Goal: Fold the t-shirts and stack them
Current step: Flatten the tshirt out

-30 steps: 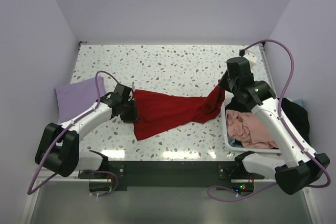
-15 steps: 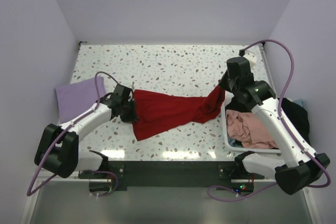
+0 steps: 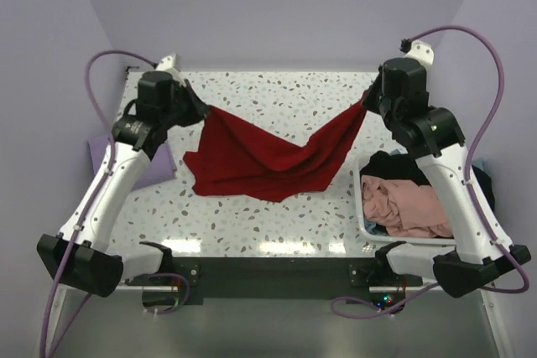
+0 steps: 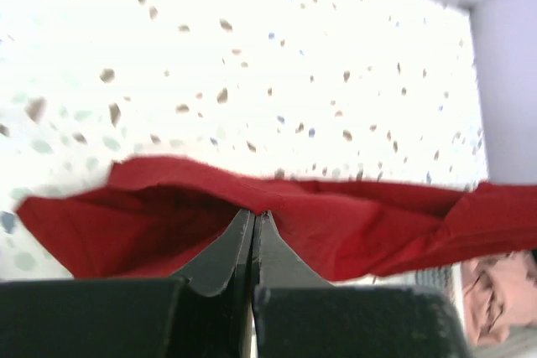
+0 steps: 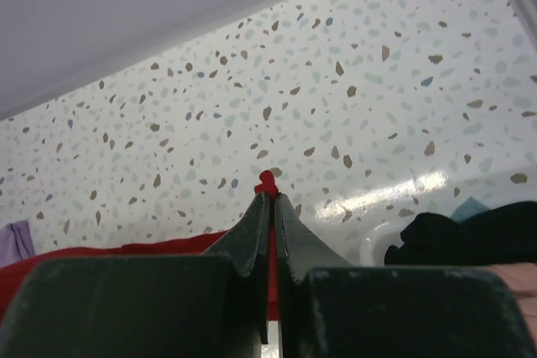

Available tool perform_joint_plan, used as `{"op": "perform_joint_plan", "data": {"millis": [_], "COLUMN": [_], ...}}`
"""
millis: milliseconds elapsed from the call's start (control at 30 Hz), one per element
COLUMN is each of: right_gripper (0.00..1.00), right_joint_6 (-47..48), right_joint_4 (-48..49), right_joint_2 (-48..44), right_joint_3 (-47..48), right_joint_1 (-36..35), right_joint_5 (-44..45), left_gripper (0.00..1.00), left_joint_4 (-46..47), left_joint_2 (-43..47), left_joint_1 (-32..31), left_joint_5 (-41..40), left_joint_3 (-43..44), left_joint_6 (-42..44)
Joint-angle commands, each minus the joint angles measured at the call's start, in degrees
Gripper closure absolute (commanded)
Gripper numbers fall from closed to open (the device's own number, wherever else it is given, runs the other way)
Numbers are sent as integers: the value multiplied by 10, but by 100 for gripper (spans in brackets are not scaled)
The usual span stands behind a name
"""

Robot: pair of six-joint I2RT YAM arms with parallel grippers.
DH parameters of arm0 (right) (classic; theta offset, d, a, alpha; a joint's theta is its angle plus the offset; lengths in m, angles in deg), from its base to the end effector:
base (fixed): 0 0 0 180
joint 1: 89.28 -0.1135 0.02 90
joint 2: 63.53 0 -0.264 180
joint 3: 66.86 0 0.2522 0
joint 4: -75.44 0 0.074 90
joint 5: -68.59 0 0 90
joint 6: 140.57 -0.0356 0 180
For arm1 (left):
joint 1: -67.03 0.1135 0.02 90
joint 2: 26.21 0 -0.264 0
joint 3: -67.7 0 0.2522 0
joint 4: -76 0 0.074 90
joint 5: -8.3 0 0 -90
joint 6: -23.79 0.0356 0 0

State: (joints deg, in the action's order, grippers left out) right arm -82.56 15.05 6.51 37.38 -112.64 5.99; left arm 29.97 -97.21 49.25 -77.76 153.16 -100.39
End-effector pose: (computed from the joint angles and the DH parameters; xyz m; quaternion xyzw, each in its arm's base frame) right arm 0.2206 0.0774 0.4568 0.1869 0.8130 0.0604 0.5481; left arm 0.2579 -0.0853 0.3688 -0.1078 0.8658 -0.2407 0.4254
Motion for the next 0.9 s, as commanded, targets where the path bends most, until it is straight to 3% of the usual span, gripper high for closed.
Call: {"op": "perform_joint_plan", "data": {"millis": [0,233,400,667,867], "right_gripper": [100,100,100,100,100], "right_joint_6": [55,99,139,207,231], "right_joint_4": [18,18,69,177,203], "right_joint_2": [26,62,25,-63,-19], "right_joint_3": [74,282,331,330,350], "right_joint_1": [14,19,19,18,18], "right_joint_5": [26,28,22,30,34], "left_gripper": [100,100,100,100,100], "left_joint_4": [0,5,30,111,74], "left_joint_2": [12,-6,29,163,164], "left_joint_1": [74,141,156,156,156], "left_joint_5": [-9,-56,-146,-224,-169], "left_joint_3": [82,252,316,253,199], "left_joint_6": [25,59,60,57,42]}}
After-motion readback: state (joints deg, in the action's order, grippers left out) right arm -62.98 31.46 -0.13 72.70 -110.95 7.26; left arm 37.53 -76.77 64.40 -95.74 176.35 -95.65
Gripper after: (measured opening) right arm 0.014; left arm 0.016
